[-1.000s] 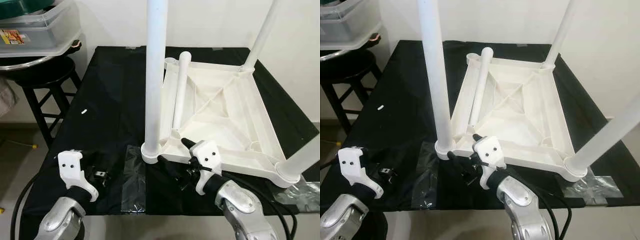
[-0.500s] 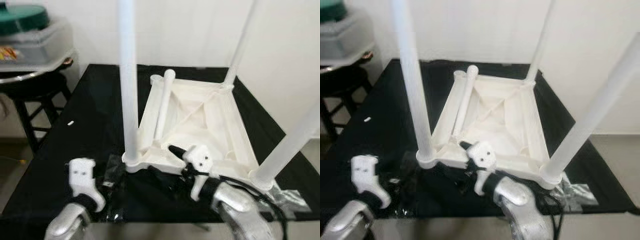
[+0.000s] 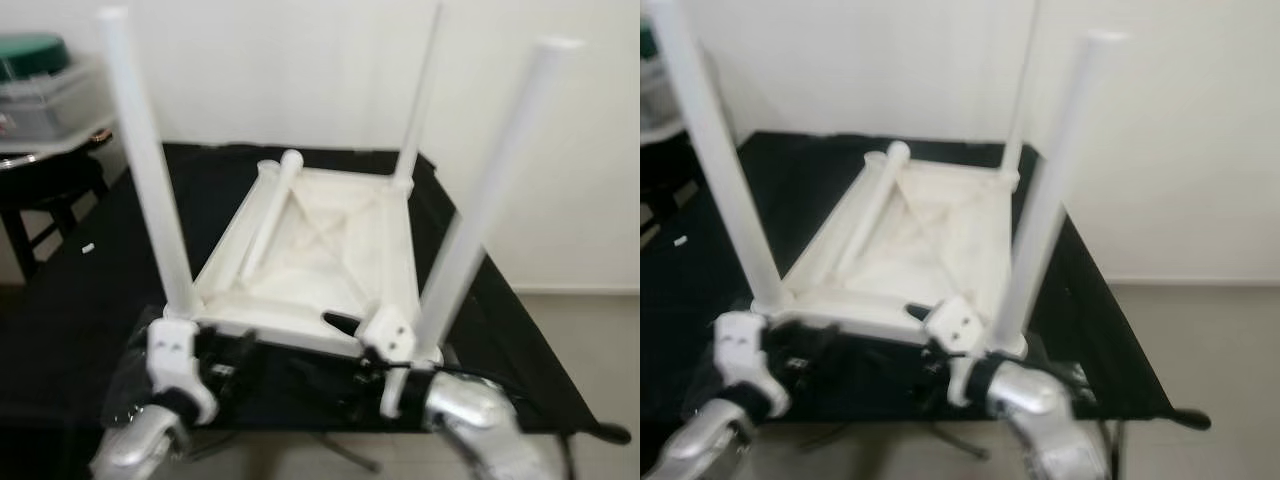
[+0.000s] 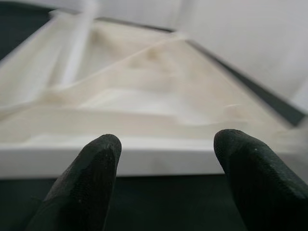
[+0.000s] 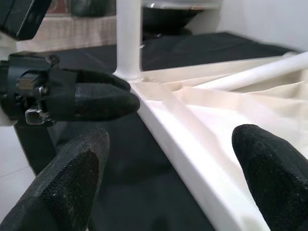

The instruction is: Building children table

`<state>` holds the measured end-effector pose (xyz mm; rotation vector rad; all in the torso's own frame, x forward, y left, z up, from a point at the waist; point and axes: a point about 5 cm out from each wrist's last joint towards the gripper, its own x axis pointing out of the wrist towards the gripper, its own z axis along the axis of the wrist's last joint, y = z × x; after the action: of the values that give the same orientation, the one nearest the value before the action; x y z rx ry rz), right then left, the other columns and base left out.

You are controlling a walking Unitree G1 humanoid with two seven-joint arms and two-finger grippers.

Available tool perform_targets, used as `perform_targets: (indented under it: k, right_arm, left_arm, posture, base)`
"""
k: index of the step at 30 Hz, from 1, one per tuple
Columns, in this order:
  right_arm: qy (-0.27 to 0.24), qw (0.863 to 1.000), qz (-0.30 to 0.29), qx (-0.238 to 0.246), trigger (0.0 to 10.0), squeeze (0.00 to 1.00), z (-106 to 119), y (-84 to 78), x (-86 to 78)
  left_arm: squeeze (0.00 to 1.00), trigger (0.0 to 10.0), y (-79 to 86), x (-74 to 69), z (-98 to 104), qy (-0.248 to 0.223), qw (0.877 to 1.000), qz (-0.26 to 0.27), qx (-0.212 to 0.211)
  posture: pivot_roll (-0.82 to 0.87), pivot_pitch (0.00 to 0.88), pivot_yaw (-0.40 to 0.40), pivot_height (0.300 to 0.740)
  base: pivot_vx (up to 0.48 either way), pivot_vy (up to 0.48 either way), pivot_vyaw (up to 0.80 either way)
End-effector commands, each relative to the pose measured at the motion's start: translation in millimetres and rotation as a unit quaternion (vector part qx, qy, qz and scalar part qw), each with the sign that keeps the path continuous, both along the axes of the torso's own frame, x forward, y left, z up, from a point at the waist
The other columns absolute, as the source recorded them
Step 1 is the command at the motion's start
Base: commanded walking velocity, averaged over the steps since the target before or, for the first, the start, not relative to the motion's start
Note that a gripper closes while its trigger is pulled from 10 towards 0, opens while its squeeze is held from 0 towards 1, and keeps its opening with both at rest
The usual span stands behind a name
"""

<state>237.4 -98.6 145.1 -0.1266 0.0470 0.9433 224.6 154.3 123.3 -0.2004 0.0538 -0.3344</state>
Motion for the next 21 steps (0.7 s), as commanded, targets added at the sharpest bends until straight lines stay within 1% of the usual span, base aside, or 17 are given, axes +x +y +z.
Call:
perform_targets:
  k: [1,8,11,15,16,17,18,21]
  right_arm:
    - [0.000,1.000,0.015,0.012,10.0,0.00,0.4,2.6,-1.6]
    - [0.004,0.999,0.047,0.012,10.0,0.00,-1.8,0.9,-3.5]
    - [0.004,0.999,0.047,0.011,10.0,0.00,-2.7,-0.1,-3.2]
    - [-0.001,0.999,0.031,0.008,10.0,0.00,-2.6,-2.6,-1.3]
    - [-0.005,1.000,0.007,0.013,10.0,0.00,-1.5,-5.4,1.4]
    - [0.000,0.999,-0.020,0.027,10.0,0.00,-0.3,-8.9,4.9]
    - [0.000,0.999,-0.020,0.027,10.0,0.00,-0.3,-8.9,4.9]
    - [0.025,0.992,-0.098,0.082,10.0,0.00,0.3,-21.8,15.2]
  left_arm:
    - [0.00,10.0,4.2,-0.6,-2.2,0.004,1.000,0.007,0.012]
    - [0.00,10.0,1.9,-1.1,-4.0,0.004,1.000,0.008,0.014]
    - [0.00,10.0,1.2,-1.3,-4.6,0.004,1.000,0.009,0.016]
    - [0.00,10.0,0.4,-1.6,-5.7,0.005,1.000,0.010,0.018]
    - [0.00,10.0,-0.4,-1.9,-6.6,0.005,1.000,0.010,0.020]
    - [0.00,10.0,-0.8,-1.9,-7.0,0.004,1.000,0.009,0.022]
    - [0.00,10.0,-0.8,-1.9,-7.0,0.004,1.000,0.009,0.022]
    - [0.00,10.0,-2.1,-1.4,-7.7,0.002,1.000,0.007,0.028]
  posture:
    - [0.02,0.016,-0.059,0.740]
    - [0.02,0.008,-0.071,0.740]
    - [0.02,0.007,-0.074,0.740]
    - [0.02,0.000,-0.078,0.740]
    - [0.02,0.000,-0.080,0.740]
    - [0.02,0.000,-0.081,0.740]
    - [0.02,0.000,-0.081,0.740]
    - [0.02,0.000,-0.080,0.740]
  base:
    - [0.000,-0.472,0.00]
    - [0.000,-0.472,0.00]
    - [0.000,-0.472,0.00]
    - [0.000,-0.472,0.00]
    - [0.000,-0.472,0.00]
    - [0.000,-0.472,0.00]
    - [0.000,-0.472,0.00]
    - [0.000,-0.472,0.00]
